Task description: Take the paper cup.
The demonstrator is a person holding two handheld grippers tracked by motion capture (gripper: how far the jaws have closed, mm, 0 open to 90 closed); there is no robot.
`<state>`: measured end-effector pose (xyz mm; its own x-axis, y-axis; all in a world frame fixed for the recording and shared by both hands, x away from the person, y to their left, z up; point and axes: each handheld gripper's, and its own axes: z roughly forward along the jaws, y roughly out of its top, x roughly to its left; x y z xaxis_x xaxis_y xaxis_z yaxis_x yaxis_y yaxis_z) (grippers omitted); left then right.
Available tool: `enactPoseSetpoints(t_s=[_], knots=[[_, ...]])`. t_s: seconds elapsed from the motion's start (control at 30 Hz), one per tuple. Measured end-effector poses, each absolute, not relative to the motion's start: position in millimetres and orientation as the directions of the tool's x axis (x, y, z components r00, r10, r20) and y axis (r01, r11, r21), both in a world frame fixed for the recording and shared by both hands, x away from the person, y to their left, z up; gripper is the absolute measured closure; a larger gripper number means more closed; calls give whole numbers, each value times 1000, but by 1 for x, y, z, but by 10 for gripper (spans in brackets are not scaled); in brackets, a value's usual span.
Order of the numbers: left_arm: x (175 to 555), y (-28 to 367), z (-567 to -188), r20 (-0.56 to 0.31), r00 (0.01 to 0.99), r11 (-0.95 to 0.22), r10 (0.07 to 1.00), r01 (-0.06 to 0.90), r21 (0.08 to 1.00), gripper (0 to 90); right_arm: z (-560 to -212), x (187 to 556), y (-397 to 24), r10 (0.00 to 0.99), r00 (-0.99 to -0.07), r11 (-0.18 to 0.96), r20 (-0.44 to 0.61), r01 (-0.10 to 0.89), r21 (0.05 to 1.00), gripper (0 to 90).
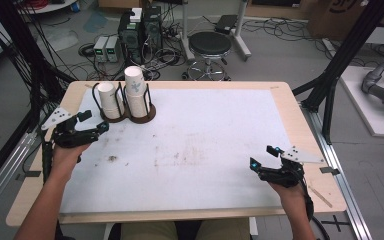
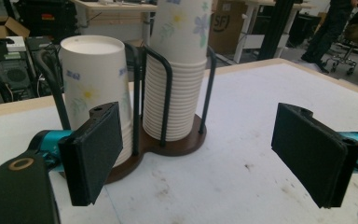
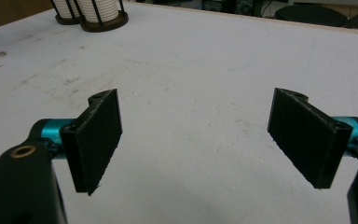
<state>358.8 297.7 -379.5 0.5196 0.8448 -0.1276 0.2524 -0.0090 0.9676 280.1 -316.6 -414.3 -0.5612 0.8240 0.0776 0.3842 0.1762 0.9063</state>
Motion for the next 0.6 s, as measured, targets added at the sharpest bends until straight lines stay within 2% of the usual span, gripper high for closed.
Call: enactPoseSetpoints(t_s=[0.6], knots=[[432,292,-334,-90,479,-74,873,314,947,170,-416,282,-314,814,-575,183,86,394,901,180]])
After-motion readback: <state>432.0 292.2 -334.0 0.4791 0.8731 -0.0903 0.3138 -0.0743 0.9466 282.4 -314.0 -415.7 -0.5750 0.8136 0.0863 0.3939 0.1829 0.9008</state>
